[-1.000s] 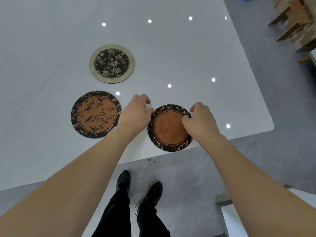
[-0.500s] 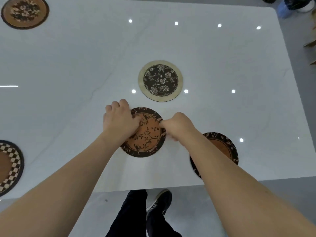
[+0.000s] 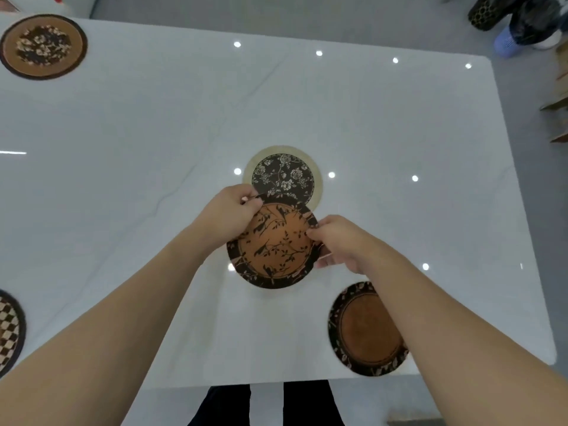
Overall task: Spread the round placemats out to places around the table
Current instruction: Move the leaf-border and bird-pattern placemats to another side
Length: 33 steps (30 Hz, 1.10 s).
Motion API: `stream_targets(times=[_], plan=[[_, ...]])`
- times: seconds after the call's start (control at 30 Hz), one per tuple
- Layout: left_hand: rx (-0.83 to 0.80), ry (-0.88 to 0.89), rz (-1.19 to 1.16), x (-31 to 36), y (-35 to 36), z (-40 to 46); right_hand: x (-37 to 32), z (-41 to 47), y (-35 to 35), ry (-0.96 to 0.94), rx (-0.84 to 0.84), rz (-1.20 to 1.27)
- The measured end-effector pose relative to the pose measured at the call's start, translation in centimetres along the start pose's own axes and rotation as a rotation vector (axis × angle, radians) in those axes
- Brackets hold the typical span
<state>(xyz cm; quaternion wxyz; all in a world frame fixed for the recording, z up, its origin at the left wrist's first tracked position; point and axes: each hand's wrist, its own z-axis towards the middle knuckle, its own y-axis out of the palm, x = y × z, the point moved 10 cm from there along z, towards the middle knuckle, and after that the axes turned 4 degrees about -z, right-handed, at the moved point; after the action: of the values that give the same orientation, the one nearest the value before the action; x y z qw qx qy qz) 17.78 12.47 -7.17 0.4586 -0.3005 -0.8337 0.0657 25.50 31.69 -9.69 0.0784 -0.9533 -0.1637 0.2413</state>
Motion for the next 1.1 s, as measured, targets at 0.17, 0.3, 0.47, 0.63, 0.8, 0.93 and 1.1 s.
stream_targets(times=[0.17,0.3,0.47,0.63,0.8,0.93,1.1], plan=[[0.080,-0.018,-0.191,4.6,1.8,3.2,-2.5,2.0,-7.8,-0.053,0.077,0.049],[0.145,-0.035,-0.184,7.7,3.3,6.2,-3.5,3.8,-12.0,-0.060,0.055,0.062],[0.196,-0.021,-0.225,10.8,5.5,10.4,-4.4,6.9,-16.8,-0.121,0.141,0.100],[0.128,0.007,-0.180,13.5,8.0,12.6,-3.2,7.5,-20.0,-0.111,0.238,0.156],[0.088,0.039,-0.128,14.6,9.7,12.0,-2.1,6.5,-21.3,-0.145,0.279,0.164],[0.084,0.023,-0.105,14.7,11.4,10.6,-0.3,4.8,-22.3,-0.176,0.290,0.179],[0.105,0.027,-0.120,15.5,15.6,7.2,3.1,2.5,-25.3,-0.197,0.290,0.129]])
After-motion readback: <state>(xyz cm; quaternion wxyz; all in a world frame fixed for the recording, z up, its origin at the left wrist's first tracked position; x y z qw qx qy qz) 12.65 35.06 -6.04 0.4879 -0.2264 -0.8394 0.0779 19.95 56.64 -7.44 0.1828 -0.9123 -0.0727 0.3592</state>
